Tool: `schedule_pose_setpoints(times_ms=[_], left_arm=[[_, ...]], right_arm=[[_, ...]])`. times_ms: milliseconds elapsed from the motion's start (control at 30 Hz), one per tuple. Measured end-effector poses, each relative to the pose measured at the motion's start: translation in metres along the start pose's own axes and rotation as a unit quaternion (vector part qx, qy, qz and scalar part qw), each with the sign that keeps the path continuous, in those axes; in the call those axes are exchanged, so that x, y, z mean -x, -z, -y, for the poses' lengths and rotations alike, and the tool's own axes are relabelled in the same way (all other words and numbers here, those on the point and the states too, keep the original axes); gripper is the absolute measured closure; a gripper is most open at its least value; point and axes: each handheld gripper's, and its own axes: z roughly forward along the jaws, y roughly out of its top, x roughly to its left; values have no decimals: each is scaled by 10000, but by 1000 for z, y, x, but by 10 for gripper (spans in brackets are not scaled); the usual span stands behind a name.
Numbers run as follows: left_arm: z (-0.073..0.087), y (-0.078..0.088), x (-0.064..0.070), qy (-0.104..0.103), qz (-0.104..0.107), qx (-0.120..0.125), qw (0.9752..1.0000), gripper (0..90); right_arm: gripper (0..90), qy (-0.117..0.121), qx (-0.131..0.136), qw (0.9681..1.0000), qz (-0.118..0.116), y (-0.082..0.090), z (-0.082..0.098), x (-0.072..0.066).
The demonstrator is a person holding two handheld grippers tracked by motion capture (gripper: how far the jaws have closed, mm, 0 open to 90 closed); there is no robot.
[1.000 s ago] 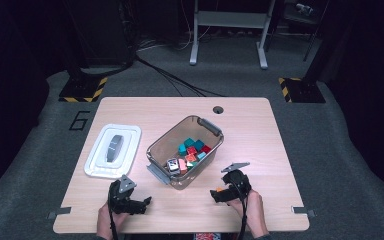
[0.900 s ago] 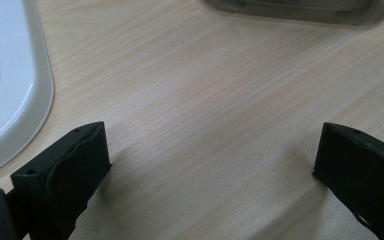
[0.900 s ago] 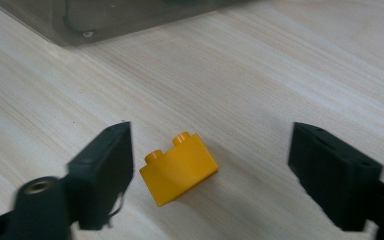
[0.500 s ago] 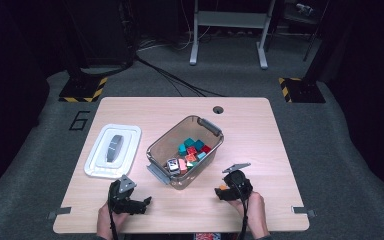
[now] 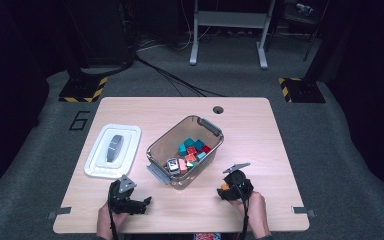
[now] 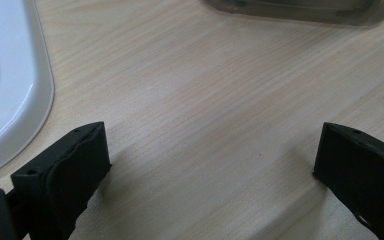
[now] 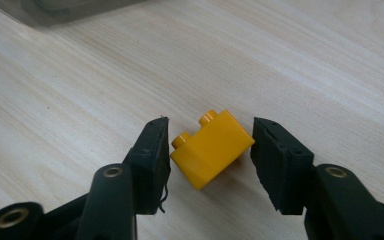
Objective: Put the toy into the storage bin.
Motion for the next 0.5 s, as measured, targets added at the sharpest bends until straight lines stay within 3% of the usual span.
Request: schedule_pose_setpoints(times_ms=[167,300,500], left_arm=[[0,0,0,-2,-1,-1,10000,11],[0,0,0,3,0,1,10000,11],[0,0,0,0,-1,1,10000,11]], right_arm=[[541,51,19,10000,11,-1,1,0],[548,-45,52,10000,11,1,0,-2],[549,79,113,9999,33,3,-1,1]])
